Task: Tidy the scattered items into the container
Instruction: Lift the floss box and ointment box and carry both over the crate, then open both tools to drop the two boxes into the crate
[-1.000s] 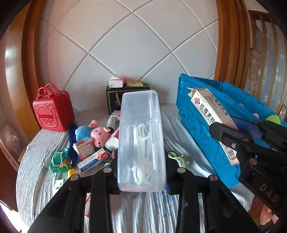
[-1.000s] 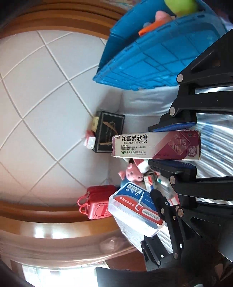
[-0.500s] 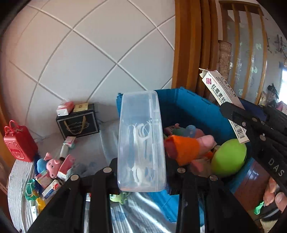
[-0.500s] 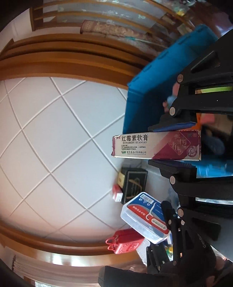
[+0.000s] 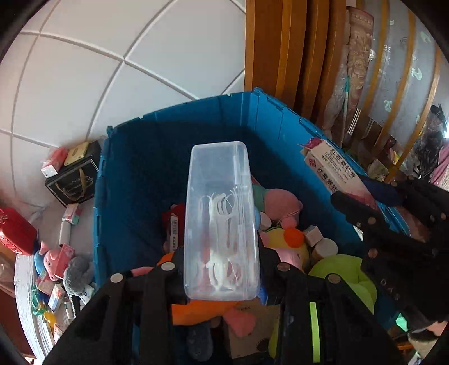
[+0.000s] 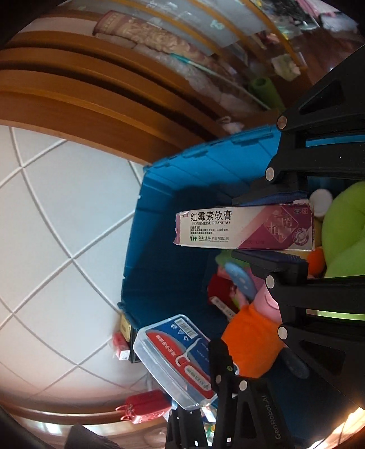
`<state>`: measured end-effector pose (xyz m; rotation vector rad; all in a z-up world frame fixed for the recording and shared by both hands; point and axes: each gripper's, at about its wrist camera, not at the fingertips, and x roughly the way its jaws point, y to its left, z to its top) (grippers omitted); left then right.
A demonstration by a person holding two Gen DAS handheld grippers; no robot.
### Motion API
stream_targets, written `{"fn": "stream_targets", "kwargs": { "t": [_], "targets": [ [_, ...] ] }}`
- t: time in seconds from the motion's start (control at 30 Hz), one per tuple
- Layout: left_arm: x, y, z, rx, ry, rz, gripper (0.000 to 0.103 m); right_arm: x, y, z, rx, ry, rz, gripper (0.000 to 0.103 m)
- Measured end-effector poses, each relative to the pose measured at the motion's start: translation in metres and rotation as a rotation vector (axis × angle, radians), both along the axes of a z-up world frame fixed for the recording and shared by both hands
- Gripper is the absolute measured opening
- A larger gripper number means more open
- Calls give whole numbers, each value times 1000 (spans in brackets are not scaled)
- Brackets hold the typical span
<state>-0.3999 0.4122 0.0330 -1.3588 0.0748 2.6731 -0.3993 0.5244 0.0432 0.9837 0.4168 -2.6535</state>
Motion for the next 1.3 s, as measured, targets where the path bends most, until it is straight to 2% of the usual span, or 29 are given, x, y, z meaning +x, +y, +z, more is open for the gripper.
{"fn": "stream_targets", "kwargs": {
  "t": [0.1, 0.23, 0.3, 0.37, 0.5, 0.67, 0.77, 0.83, 0.9, 1.07, 1.3],
  "targets": [
    [-29, 8, -15, 28, -75, 14, 32, -23, 9, -11, -37, -60, -12, 28],
    [-57, 11, -47, 6, -127, 44, 32, -64, 22, -32, -71, -157, -44, 28],
    [-73, 9, -63, -1, -148, 60, 32, -81, 26, -49, -58, -198, -66, 28],
    [-88, 2, -78, 29, -166, 69, 32, -94, 28, -66, -57, -244, -81, 28],
    [-102, -13, -97, 44, -201, 121, 32, -107, 22, -87, -34, -270, -56, 28],
    [-97, -6, -98, 38, -209, 98, 32, -107, 19, -105, -19, -354, -17, 28],
    [-93, 0, -98, 29, -205, 78, 36, -108, 26, -104, -34, -353, -30, 28],
    [-90, 1, -97, 8, -198, 88, 53, -108, 29, -100, -50, -347, -34, 28],
    [-88, 1, -96, 4, -198, 100, 60, -106, 31, -97, -58, -338, -39, 28],
    [-93, -1, -97, 5, -209, 97, 60, -105, 34, -91, -67, -329, -57, 29],
    [-96, -6, -97, -1, -215, 97, 60, -109, 30, -96, -65, -362, -51, 34]
  ]
}}
